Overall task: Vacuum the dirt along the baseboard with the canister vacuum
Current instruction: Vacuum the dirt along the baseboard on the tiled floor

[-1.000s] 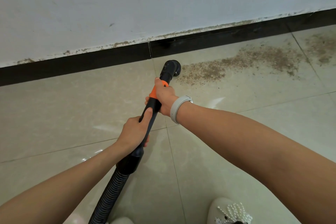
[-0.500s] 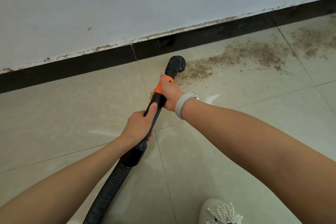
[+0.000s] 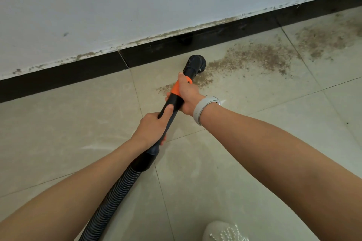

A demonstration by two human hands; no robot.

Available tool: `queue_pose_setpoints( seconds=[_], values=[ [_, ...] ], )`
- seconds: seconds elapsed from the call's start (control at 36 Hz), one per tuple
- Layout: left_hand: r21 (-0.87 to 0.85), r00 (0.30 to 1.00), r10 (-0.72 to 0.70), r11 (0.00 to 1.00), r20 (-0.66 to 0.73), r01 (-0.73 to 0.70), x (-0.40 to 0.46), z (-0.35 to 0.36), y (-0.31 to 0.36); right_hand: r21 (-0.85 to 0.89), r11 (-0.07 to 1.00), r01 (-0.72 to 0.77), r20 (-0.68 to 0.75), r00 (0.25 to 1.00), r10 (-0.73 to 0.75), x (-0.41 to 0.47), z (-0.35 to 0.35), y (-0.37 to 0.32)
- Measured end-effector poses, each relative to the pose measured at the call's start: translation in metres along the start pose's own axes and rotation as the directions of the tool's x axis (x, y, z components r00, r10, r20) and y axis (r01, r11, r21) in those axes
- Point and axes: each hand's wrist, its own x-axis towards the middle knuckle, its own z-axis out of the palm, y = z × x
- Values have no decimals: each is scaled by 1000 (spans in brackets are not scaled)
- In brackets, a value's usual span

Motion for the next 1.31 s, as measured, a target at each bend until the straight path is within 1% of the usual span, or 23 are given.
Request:
queue_pose_setpoints(
  seconds=[0.28, 0.58, 0.72, 0.83, 0.92, 0.94, 0.97, 1.0, 1.08, 1.22, 1.31],
  values=[
    [31, 999, 12, 999, 29, -13, 18, 15, 17, 45, 999, 29, -35, 999, -27, 12, -22, -16],
    [54, 994, 66, 996, 88, -71, 37, 34, 38, 88, 995, 55, -92, 995, -46, 20, -51, -36],
    [89, 994, 60, 994, 88, -68, 38, 35, 44, 89, 995, 48, -109, 993, -38, 17, -55, -40],
    [135, 995, 65, 988, 73, -75, 37, 38, 46, 146, 988, 42, -89, 996, -29, 18, -59, -40],
    [178, 996, 50, 982, 74, -62, 32, 31, 51, 159, 986, 40, -125, 992, -20, 21, -58, -38],
    [186, 997, 43, 981, 67, -55, 30, 31, 51, 179, 983, 45, -117, 993, -24, 21, -59, -39],
    [175, 997, 70, 982, 18, -72, 5, -1, 38, 165, 984, 62, -64, 997, -52, -8, -29, -27],
    [168, 994, 108, 980, -9, -105, -12, -23, 29, 157, 984, 82, -43, 996, -76, -30, -7, -20],
    [170, 990, 140, 976, -30, -133, -17, -32, 22, 164, 981, 106, -17, 994, -105, -34, 8, -18],
    [71, 997, 54, 996, -61, -49, -31, -35, -3, 136, 990, 36, 46, 998, -43, -41, 23, 3],
    [42, 997, 15, 999, -78, -11, -40, -38, -22, 86, 996, -20, 74, 997, 13, -40, 34, 22]
  ],
)
